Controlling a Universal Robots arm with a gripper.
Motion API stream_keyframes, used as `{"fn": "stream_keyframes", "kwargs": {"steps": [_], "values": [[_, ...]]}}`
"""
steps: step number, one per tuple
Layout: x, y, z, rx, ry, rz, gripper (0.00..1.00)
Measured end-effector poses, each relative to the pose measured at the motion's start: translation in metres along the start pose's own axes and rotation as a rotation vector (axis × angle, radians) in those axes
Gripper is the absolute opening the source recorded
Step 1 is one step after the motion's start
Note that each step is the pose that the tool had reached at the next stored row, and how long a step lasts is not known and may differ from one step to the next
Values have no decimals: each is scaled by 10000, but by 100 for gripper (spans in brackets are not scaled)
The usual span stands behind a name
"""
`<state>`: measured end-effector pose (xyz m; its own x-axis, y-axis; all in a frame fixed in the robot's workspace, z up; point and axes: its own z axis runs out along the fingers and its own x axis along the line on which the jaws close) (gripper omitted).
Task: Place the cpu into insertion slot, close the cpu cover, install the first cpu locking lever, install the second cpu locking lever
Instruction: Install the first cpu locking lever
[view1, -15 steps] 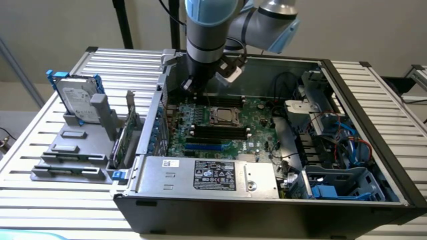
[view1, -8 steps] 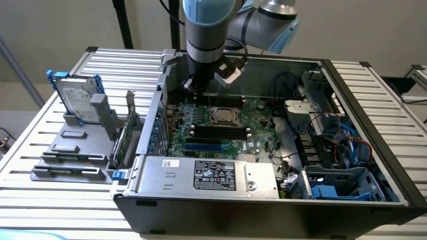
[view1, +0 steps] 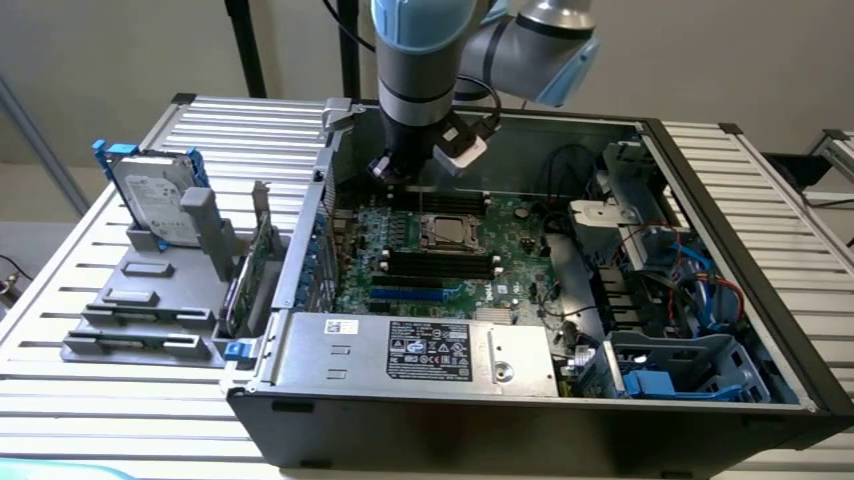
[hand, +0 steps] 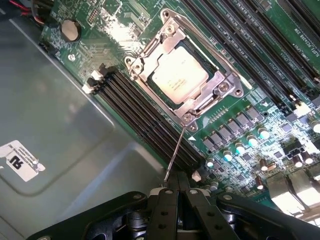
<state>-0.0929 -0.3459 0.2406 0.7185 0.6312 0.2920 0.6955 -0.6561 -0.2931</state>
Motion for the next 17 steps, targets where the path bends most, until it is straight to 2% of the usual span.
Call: {"fn": "stream_keyframes", "kwargs": {"steps": [9,17], "values": [[178,168,5,-2,44,78,11],[163,192,63,-11,50,96,11]]}}
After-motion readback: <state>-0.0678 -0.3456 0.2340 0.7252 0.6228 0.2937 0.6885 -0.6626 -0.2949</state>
